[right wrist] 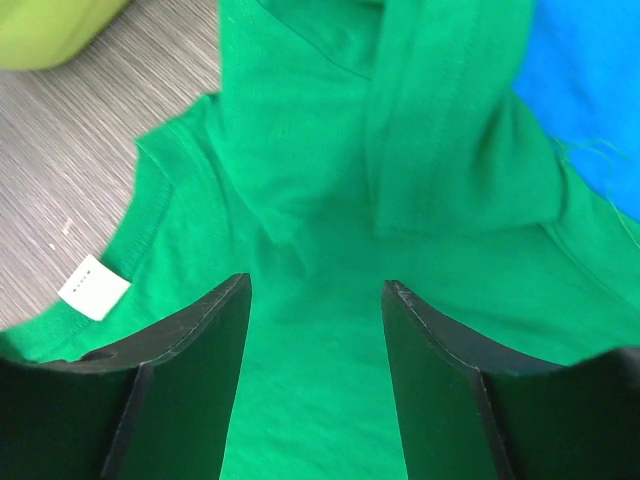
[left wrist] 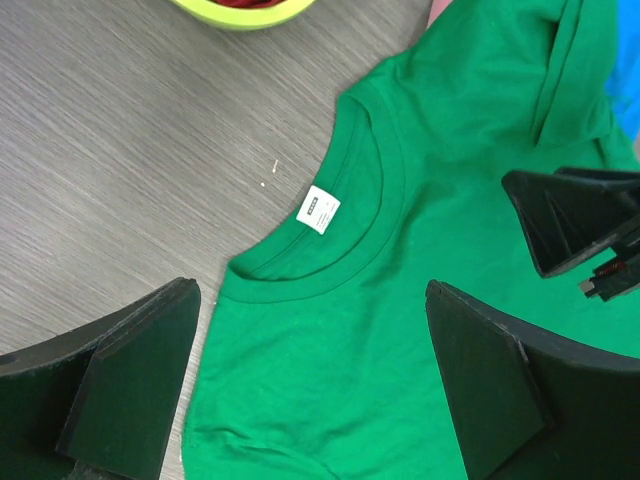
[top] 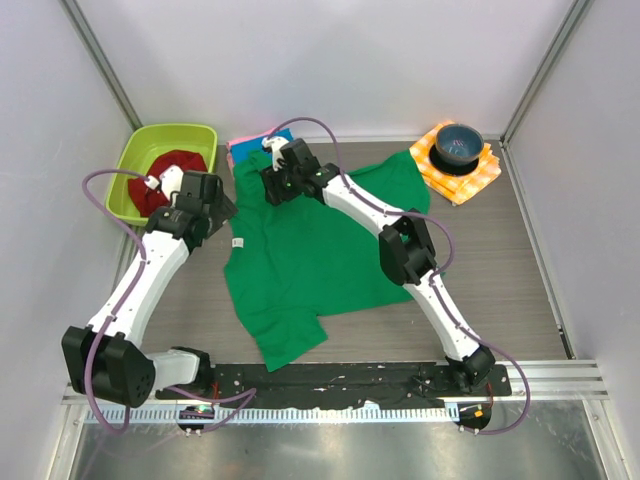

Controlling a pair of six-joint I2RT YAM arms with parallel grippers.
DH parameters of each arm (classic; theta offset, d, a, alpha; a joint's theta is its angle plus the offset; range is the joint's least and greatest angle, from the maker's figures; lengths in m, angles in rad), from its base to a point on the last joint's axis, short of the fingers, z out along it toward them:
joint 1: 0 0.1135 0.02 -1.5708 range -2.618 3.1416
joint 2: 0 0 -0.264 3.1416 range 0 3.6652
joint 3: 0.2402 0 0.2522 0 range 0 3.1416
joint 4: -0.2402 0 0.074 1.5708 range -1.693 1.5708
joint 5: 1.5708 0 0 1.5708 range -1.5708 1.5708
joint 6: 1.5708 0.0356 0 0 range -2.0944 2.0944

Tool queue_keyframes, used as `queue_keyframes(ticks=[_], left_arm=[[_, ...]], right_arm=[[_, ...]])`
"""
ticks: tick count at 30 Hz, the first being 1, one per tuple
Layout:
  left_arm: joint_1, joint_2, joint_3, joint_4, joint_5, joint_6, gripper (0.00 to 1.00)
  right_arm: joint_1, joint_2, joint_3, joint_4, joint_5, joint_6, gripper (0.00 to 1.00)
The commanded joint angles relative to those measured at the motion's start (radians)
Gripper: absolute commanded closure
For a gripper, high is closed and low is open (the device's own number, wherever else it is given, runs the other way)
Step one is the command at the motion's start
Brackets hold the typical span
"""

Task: Fold and stack the t-shirts

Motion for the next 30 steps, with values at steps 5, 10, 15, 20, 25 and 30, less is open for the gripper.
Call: queue_keyframes(ticks=[5,10,15,20,25,30], left_arm=[[0.003,0.008,-0.005,0.048,0.021,0.007,0.0],[0.003,-0.003,-0.02,0.057,0.033,0.013,0.0],[0.003,0.006,-0.026,0.062,0.041,0.015,0.0],[0.003,0.011,-0.028,0.068,0.048,0.015,0.0],[0.003,0.013,-0.029,0.069,0.052,0.016,0.0],[0.003,0.014,-0.031,0.069,0.056,0.018,0.0]], right_arm=[[0.006,0.053,0.052,0.155,0.046,0.067,0.4],[0.006,0.057,0.052,0.2,0.105,0.061,0.41],[0.006,0.05,0.063,0.217,0.126,0.06,0.41],[0.006,0.064,0.064,0.226,0.129,0.056,0.41],[0.006,0.081,0.061,0.221,0.123,0.061,0.5],[0.006,0.092,0.061,0.223,0.132,0.063,0.72]])
